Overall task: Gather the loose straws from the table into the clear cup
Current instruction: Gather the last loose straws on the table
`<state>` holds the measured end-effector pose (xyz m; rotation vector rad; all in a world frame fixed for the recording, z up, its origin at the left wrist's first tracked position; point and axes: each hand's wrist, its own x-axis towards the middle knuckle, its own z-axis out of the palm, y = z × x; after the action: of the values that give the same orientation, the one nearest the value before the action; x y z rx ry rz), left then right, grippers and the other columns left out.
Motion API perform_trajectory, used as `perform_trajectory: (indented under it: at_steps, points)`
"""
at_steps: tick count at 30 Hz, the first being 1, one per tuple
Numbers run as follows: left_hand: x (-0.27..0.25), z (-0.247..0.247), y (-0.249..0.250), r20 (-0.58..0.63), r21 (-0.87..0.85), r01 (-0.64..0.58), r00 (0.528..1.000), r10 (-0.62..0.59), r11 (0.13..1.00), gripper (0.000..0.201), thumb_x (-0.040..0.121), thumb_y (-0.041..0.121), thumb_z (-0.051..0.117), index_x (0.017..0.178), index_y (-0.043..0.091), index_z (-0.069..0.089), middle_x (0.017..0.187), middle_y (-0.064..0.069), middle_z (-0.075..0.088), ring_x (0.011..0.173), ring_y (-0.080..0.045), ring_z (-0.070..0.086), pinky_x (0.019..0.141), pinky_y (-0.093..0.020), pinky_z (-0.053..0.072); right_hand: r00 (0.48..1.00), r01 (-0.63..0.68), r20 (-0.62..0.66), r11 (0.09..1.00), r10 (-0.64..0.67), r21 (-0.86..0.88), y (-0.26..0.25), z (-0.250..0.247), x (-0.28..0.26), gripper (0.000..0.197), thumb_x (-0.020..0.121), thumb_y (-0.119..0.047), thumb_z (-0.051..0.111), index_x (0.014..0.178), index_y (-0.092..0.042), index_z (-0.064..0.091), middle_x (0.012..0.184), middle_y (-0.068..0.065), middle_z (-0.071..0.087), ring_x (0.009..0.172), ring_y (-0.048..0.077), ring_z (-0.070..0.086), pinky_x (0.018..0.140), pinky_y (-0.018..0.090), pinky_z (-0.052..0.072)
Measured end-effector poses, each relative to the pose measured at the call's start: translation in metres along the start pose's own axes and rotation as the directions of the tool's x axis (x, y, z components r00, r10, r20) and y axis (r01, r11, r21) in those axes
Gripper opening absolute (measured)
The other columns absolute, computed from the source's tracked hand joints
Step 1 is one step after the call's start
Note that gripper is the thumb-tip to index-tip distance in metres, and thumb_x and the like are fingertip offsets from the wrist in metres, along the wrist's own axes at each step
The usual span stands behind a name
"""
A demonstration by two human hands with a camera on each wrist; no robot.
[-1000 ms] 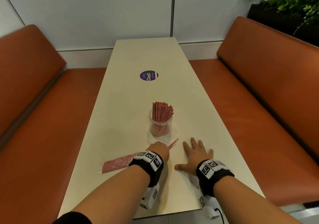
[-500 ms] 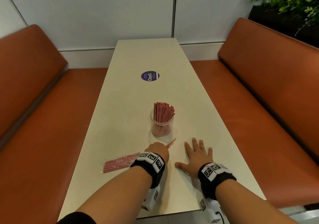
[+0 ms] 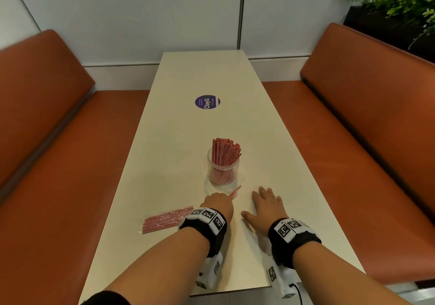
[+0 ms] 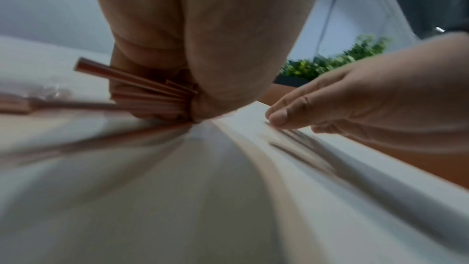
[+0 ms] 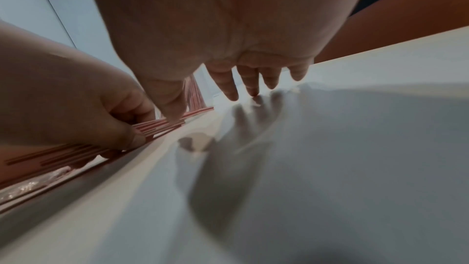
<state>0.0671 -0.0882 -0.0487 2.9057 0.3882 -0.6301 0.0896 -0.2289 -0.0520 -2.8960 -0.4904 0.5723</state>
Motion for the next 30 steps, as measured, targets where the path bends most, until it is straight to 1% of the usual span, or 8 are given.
perform_trajectory:
  at_steps: [2, 5, 10, 14, 18, 23, 27, 30]
  points:
    - [0.000, 0.002, 0.001, 0.003, 0.007, 0.013, 1.000, -0.013, 1.000, 0.033, 0.097, 0.009, 0.035, 0.124, 0.002, 0.052, 0.131, -0.016, 0.051, 0.122, -0.033, 0.049, 0.099, -0.040, 0.041, 0.998, 0.020, -0.053, 0.996, -0.015, 0.082, 0.001, -0.003, 0.001, 0.074, 0.089, -0.050, 0.047, 0.150, -0.014, 0.026, 0.159, 0.010, 0.020, 0.146, 0.027, 0.018, 0.120, 0.039, 0.016]
    - [-0.006, 0.008, 0.002, -0.070, 0.017, 0.031, 0.997, -0.030, 0.999, 0.031, 0.096, 0.009, 0.034, 0.123, 0.003, 0.050, 0.127, -0.015, 0.051, 0.120, -0.031, 0.049, 0.095, -0.041, 0.043, 0.996, 0.039, -0.092, 0.981, -0.022, 0.191, 0.001, -0.009, 0.004, 0.065, 0.091, -0.038, 0.051, 0.148, -0.015, 0.031, 0.153, 0.008, 0.031, 0.139, 0.025, 0.032, 0.114, 0.034, 0.028]
    - [-0.011, 0.018, -0.008, -0.154, 0.075, -0.073, 0.984, 0.084, 0.995, 0.028, 0.095, 0.007, 0.032, 0.118, 0.005, 0.048, 0.122, -0.014, 0.051, 0.114, -0.032, 0.049, 0.089, -0.040, 0.044, 0.986, 0.166, -0.037, 0.982, -0.163, 0.086, -0.006, -0.012, 0.012, 0.047, 0.089, -0.030, 0.055, 0.136, -0.028, 0.051, 0.135, 0.003, 0.048, 0.124, 0.025, 0.045, 0.103, 0.032, 0.039]
    - [-0.015, 0.018, -0.015, -0.158, 0.089, -0.133, 0.977, 0.146, 0.987, 0.027, 0.096, 0.008, 0.031, 0.119, 0.006, 0.046, 0.122, -0.015, 0.050, 0.113, -0.032, 0.048, 0.087, -0.040, 0.043, 0.985, 0.170, -0.023, 0.980, -0.168, 0.107, -0.018, -0.013, 0.019, 0.030, 0.091, -0.029, 0.057, 0.119, -0.026, 0.067, 0.115, 0.007, 0.057, 0.109, 0.026, 0.056, 0.087, 0.027, 0.042]
    - [-0.018, 0.013, -0.016, -0.140, 0.072, -0.160, 0.976, 0.169, 0.985, 0.028, 0.097, 0.008, 0.032, 0.122, 0.004, 0.045, 0.124, -0.016, 0.047, 0.115, -0.033, 0.047, 0.088, -0.040, 0.043, 0.984, 0.173, 0.016, 0.981, -0.175, 0.093, -0.033, -0.009, 0.025, 0.029, 0.091, -0.031, 0.057, 0.117, -0.024, 0.069, 0.113, 0.010, 0.062, 0.107, 0.026, 0.059, 0.085, 0.025, 0.041]
    - [-0.016, 0.009, -0.009, -0.110, 0.053, -0.120, 0.986, 0.125, 0.991, 0.032, 0.096, 0.005, 0.033, 0.125, 0.000, 0.046, 0.127, -0.018, 0.045, 0.120, -0.033, 0.044, 0.091, -0.040, 0.044, 0.990, 0.139, -0.023, 0.985, -0.137, 0.107, -0.031, -0.011, 0.026, 0.030, 0.091, -0.022, 0.054, 0.118, -0.020, 0.067, 0.116, 0.010, 0.064, 0.109, 0.026, 0.060, 0.093, 0.029, 0.045]
    - [-0.014, 0.011, -0.003, -0.100, 0.103, -0.065, 0.992, 0.075, 0.993, 0.031, 0.096, 0.009, 0.036, 0.125, 0.002, 0.048, 0.125, -0.016, 0.048, 0.118, -0.033, 0.047, 0.091, -0.041, 0.045, 0.996, 0.067, -0.058, 0.990, -0.060, 0.121, -0.019, -0.015, 0.024, 0.031, 0.092, -0.025, 0.051, 0.118, -0.017, 0.066, 0.118, 0.010, 0.062, 0.110, 0.025, 0.059, 0.092, 0.029, 0.044]
    - [-0.012, 0.012, -0.002, -0.103, 0.148, -0.093, 0.989, 0.109, 0.985, 0.030, 0.098, 0.013, 0.038, 0.123, 0.002, 0.049, 0.123, -0.016, 0.052, 0.115, -0.034, 0.050, 0.091, -0.041, 0.044, 0.999, 0.039, -0.021, 0.995, -0.037, 0.096, -0.014, -0.019, 0.022, 0.031, 0.091, -0.027, 0.052, 0.117, -0.016, 0.065, 0.119, 0.011, 0.059, 0.110, 0.027, 0.058, 0.091, 0.030, 0.045]
